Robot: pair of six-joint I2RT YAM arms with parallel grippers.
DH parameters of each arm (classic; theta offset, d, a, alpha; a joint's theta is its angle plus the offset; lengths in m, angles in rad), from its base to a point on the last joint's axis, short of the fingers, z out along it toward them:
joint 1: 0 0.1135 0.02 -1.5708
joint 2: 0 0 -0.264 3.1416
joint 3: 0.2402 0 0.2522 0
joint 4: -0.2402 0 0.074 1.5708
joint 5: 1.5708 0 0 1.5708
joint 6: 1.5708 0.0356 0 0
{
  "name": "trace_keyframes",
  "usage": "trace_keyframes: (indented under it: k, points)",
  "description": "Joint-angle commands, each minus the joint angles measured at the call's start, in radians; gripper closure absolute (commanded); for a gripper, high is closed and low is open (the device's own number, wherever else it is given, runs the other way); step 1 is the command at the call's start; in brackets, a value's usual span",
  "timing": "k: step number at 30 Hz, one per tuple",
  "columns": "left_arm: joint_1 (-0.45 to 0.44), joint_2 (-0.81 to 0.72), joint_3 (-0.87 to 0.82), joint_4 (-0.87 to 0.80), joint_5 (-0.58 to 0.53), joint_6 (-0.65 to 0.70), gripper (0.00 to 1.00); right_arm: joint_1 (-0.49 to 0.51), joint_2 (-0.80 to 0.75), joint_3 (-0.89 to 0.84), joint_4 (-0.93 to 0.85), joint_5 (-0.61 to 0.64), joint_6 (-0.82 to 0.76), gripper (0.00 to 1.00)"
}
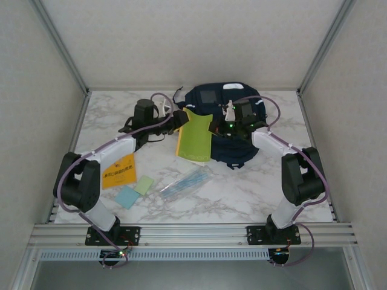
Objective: Pack books, pencil case, and school supplies into a backpack
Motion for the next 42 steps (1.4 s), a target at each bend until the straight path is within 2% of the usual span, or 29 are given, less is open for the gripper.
trace_keyframes:
  k: [1, 4, 8, 10, 12, 13, 14, 15, 16, 18, 19, 24, 29, 32, 36, 40, 42]
  points:
    - [-0.040, 0.075, 0.026, 0.073, 0.048, -0.034, 0.33, 0.006, -0.004, -0.015, -0.003, -0.020, -0.030, 1.00]
    - [-0.064, 0.123, 0.045, 0.116, 0.060, -0.071, 0.40, 0.006, 0.007, -0.028, 0.020, -0.026, -0.019, 1.00]
    - [-0.078, 0.147, 0.080, 0.098, 0.065, -0.078, 0.56, 0.005, 0.015, -0.031, 0.036, -0.036, -0.012, 1.00]
    - [-0.073, 0.136, 0.099, 0.039, 0.050, -0.044, 0.70, 0.003, 0.014, -0.024, 0.027, -0.037, -0.017, 1.00]
    - [-0.067, 0.115, 0.117, -0.040, 0.018, 0.003, 1.00, -0.003, 0.005, -0.017, 0.009, -0.027, -0.021, 1.00]
    - [-0.065, 0.105, 0.125, -0.072, 0.007, 0.022, 1.00, -0.005, 0.000, -0.012, -0.001, -0.017, -0.021, 0.96]
    - [-0.064, 0.095, 0.134, -0.100, -0.004, 0.038, 1.00, -0.007, -0.009, -0.004, -0.022, 0.002, -0.019, 0.88]
    - [-0.063, 0.089, 0.145, -0.129, -0.016, 0.051, 1.00, -0.008, -0.019, 0.005, -0.046, 0.025, -0.015, 0.72]
    - [-0.063, 0.085, 0.155, -0.146, -0.028, 0.057, 1.00, -0.008, -0.035, 0.010, -0.074, 0.060, 0.000, 0.48]
    - [-0.056, 0.077, 0.179, -0.185, -0.075, 0.055, 1.00, -0.007, -0.075, 0.013, -0.119, 0.132, 0.048, 0.14]
    - [-0.051, 0.072, 0.189, -0.193, -0.102, 0.046, 1.00, -0.008, -0.096, 0.010, -0.142, 0.160, 0.076, 0.02]
    - [-0.001, 0.070, 0.217, -0.087, -0.257, -0.099, 1.00, 0.006, -0.215, -0.083, -0.084, 0.143, 0.250, 0.01]
    - [-0.002, 0.112, 0.270, 0.048, -0.381, -0.228, 1.00, 0.097, -0.264, -0.186, 0.147, 0.133, 0.461, 0.01]
    - [-0.013, 0.129, 0.270, 0.123, -0.422, -0.292, 1.00, 0.145, -0.241, -0.223, 0.322, 0.141, 0.584, 0.01]
    - [-0.039, 0.118, 0.266, 0.130, -0.450, -0.305, 1.00, 0.178, -0.173, -0.259, 0.600, 0.138, 0.706, 0.01]
    - [-0.056, 0.094, 0.215, 0.174, -0.457, -0.353, 1.00, 0.187, -0.135, -0.255, 0.722, 0.183, 0.726, 0.02]
    - [-0.060, 0.089, 0.201, 0.183, -0.450, -0.369, 1.00, 0.187, -0.137, -0.247, 0.722, 0.209, 0.706, 0.06]
